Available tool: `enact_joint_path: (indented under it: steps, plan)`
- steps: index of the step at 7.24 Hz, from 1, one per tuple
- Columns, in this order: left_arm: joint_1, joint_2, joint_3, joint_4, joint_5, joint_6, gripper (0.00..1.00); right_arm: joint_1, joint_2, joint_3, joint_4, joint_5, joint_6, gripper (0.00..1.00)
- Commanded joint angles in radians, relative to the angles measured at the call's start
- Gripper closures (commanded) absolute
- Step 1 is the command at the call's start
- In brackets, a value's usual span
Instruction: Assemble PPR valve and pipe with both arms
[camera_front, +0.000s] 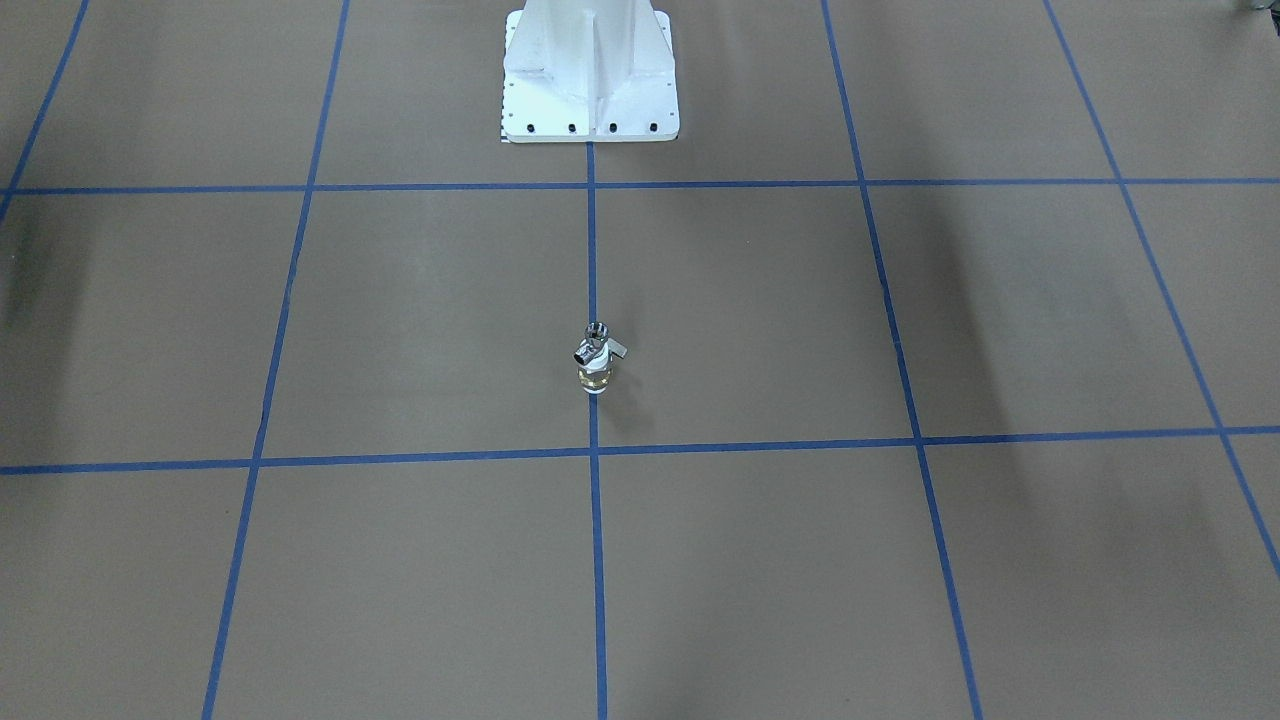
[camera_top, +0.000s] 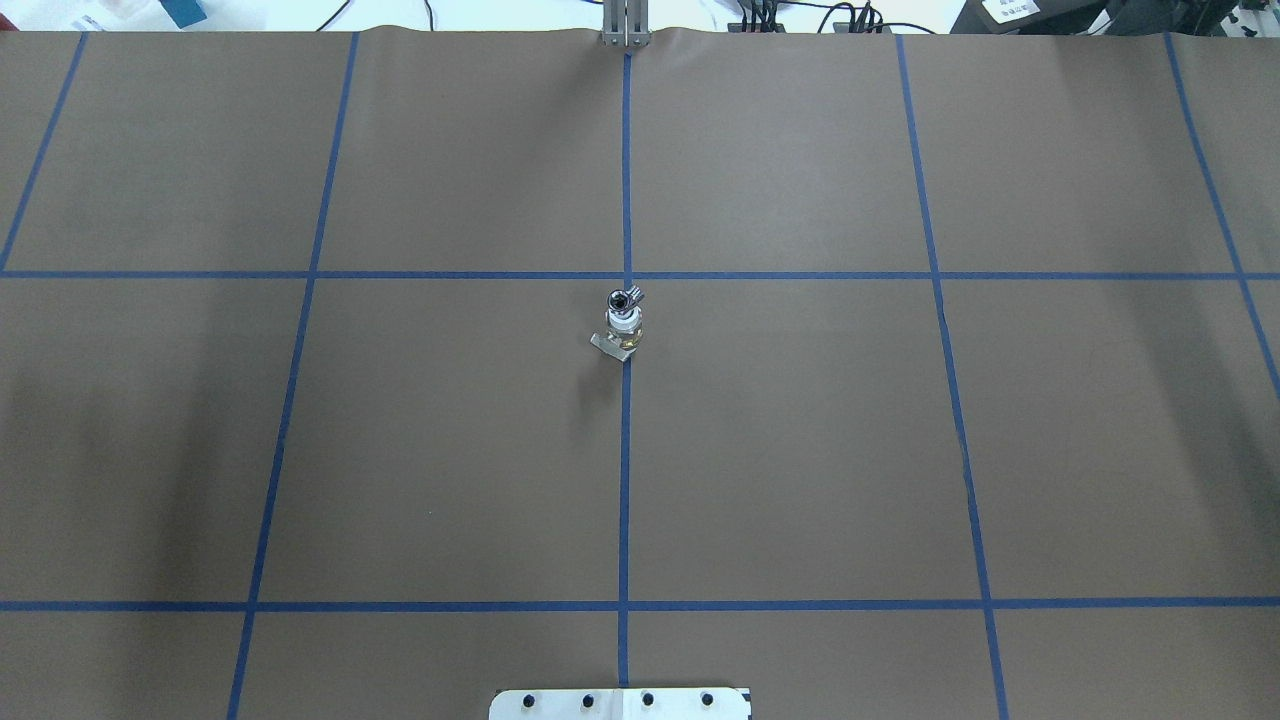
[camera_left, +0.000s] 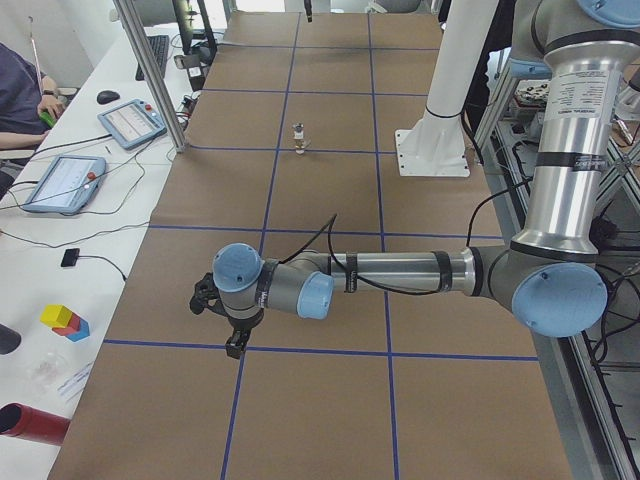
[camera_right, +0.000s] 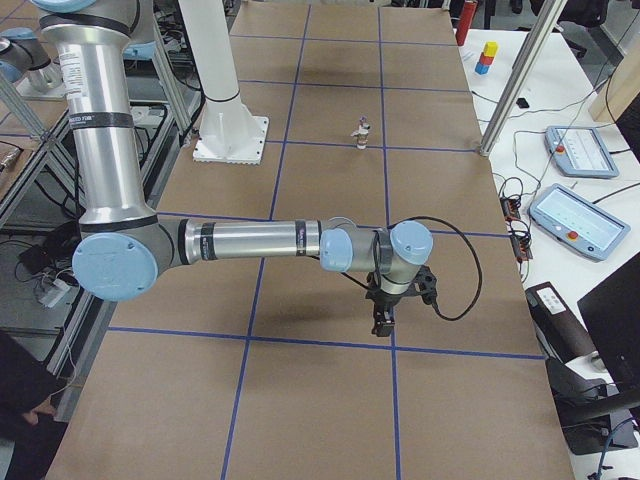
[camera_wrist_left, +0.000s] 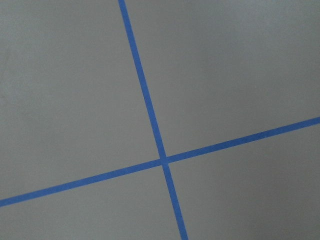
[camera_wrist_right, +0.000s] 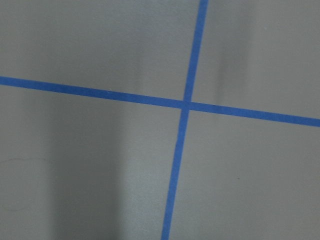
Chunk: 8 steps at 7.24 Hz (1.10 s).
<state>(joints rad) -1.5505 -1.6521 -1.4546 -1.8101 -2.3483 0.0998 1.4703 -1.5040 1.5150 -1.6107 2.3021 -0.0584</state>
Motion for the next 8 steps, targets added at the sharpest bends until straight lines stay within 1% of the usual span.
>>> enact_joint_path:
  steps: [1,2,3,4,6,7,8]
  plan:
    - [0.010,-0.009,-0.029,0.012,0.096,-0.060,0.00,0.034,-0.022,0.001,0.009,0.002,0.000,0.01]
    - [0.010,-0.012,-0.038,0.035,0.096,-0.061,0.00,0.044,-0.025,0.002,0.009,0.002,0.000,0.01]
    - [0.012,-0.014,-0.068,0.091,0.096,-0.060,0.00,0.045,-0.036,0.005,0.008,0.002,0.000,0.01]
    - [0.012,-0.008,-0.079,0.097,0.096,-0.060,0.00,0.047,-0.056,0.010,0.009,0.005,0.000,0.01]
    - [0.012,-0.006,-0.078,0.097,0.098,-0.060,0.00,0.074,-0.052,0.019,-0.001,0.010,0.000,0.01]
    - [0.012,-0.006,-0.078,0.097,0.098,-0.060,0.00,0.087,-0.048,0.052,-0.026,0.010,0.002,0.01]
    - [0.012,-0.006,-0.081,0.097,0.096,-0.060,0.00,0.085,-0.039,0.127,-0.129,0.008,0.015,0.01]
